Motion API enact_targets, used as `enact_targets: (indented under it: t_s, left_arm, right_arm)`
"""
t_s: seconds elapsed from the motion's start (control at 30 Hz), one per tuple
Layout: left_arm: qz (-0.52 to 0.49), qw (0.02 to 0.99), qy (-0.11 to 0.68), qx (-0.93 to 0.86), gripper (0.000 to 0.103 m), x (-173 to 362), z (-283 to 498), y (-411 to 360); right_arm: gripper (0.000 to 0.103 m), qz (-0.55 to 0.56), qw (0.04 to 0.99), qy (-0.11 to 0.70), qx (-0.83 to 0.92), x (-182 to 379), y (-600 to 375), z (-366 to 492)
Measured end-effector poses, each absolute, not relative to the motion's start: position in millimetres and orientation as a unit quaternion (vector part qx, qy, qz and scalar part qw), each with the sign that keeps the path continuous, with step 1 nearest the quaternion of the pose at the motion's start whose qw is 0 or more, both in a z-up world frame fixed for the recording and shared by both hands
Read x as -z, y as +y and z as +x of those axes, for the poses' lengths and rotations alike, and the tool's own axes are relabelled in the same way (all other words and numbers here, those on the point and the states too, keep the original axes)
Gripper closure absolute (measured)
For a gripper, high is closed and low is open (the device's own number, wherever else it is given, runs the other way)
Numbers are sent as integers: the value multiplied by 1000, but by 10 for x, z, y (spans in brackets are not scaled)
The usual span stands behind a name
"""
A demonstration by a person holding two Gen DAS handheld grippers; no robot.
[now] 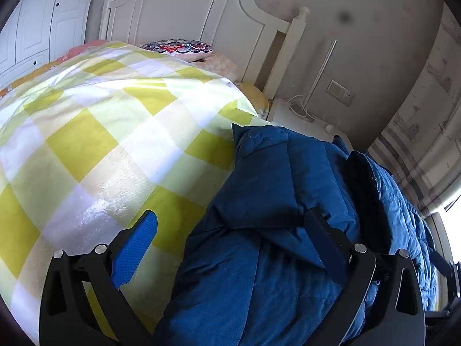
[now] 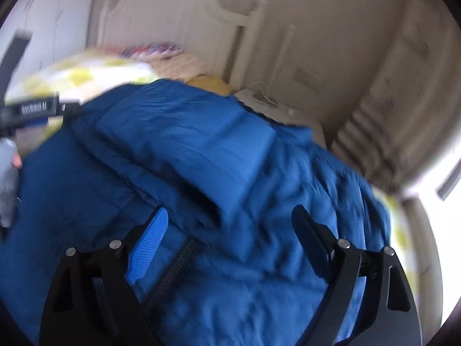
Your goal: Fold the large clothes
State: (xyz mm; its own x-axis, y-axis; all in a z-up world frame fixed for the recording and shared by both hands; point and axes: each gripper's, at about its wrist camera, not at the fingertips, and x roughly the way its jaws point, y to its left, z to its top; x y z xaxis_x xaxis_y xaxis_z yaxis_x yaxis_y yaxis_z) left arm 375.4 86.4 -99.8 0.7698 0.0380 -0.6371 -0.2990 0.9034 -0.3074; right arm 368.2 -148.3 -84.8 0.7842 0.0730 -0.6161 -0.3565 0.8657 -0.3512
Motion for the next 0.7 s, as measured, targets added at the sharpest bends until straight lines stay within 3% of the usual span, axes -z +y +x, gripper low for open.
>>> enact_targets:
  t_s: [0.23,0.27,0.3,0.33,0.4,0.5,0.6,0.63,0.7]
  left_arm:
    - [-179,925,321,-91,5,930,3690,837]
    - [-177,926,321,-90,5,928,3691,828]
    - [-176,926,322,-90,5,924,3690,823]
    - [-176,926,322,-89,5,920,3687,826]
    - [-179,925,322,-89,5,921,3683,839]
    - [-181,925,322,-89,5,922,3684,849]
    - [-174,927,321,-90,5,911,3683,826]
    - [-170,927,321,-90,5,907,3684,813]
    - [-165,928,321,-90,5,906,3691,794]
  right_arm:
    - [21,-282,904,294,-128,831,-1047,3995]
    - [25,-287,901,295,-137,847,-1033,4015]
    - [49,-281,898,299,-157,845,-1041,4000]
    - [64,-253,902,303,-177,801,-1135,4002]
    - [79,-189,922,287,-175,654,-1360,4021]
    - [81,8,952,261,-158,396,-2151,4018]
    - [78,268,919,265,-114,608,-3262,4049]
    - [70,302,905,284,-94,737,-3456,4072]
    - [66,313,891,323,-55,997,-3714,4089]
